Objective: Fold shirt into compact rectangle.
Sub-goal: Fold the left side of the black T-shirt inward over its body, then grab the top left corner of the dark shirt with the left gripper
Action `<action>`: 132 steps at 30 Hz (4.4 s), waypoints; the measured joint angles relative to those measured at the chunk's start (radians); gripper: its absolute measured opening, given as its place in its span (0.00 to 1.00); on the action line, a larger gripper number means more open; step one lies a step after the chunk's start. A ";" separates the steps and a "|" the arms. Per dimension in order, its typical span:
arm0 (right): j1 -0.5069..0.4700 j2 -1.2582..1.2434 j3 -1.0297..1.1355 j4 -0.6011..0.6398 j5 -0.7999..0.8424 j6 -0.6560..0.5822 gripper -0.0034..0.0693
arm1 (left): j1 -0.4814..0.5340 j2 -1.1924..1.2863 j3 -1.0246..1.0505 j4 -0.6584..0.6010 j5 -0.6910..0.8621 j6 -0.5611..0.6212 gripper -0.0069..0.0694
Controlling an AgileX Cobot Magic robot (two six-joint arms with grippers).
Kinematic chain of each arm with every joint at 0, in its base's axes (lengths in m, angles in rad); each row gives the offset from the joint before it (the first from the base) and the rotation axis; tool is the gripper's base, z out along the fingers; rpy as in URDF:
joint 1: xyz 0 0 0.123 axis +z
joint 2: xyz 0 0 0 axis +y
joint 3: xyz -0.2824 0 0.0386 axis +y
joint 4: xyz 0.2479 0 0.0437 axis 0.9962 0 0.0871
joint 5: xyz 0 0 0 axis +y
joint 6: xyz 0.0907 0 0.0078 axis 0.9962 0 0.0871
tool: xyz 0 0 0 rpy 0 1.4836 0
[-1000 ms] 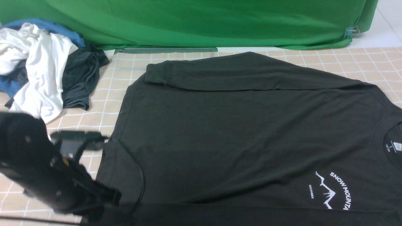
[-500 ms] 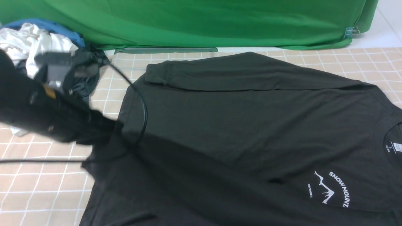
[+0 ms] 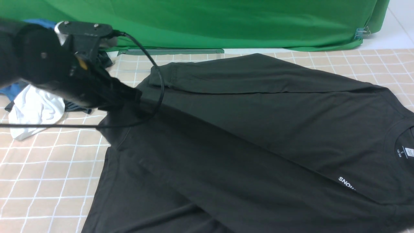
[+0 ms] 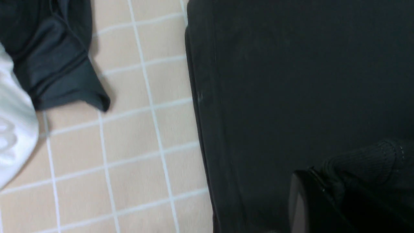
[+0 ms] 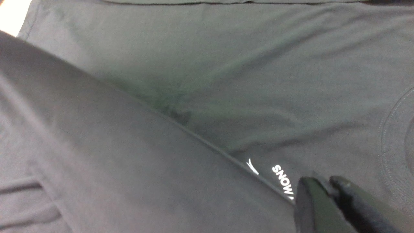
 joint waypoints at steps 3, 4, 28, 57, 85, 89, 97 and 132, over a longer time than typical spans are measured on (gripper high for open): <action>0.000 0.000 0.000 0.000 0.000 0.000 0.17 | 0.000 0.051 -0.045 0.012 -0.025 -0.007 0.14; 0.000 0.000 0.000 0.000 0.000 0.000 0.17 | 0.000 0.061 -0.054 0.018 -0.027 -0.012 0.14; 0.000 0.042 -0.029 0.004 0.161 0.001 0.22 | 0.000 0.252 -0.160 0.267 -0.128 -0.130 0.34; 0.000 0.265 -0.064 -0.131 0.254 0.026 0.43 | -0.687 0.266 -0.011 -0.413 -0.074 -0.029 0.51; 0.000 0.265 -0.064 -0.130 0.195 0.027 0.43 | -0.750 0.422 -0.121 -0.415 -0.150 0.055 0.21; 0.000 0.265 -0.064 -0.130 0.195 0.027 0.43 | -0.774 0.423 -0.121 -0.347 -0.152 0.065 0.26; 0.000 0.265 -0.064 -0.130 0.195 0.027 0.43 | -0.824 0.423 -0.121 -0.187 -0.204 0.068 0.63; 0.000 0.265 -0.064 -0.130 0.217 0.027 0.43 | -0.817 0.339 -0.184 -0.169 0.002 0.042 0.12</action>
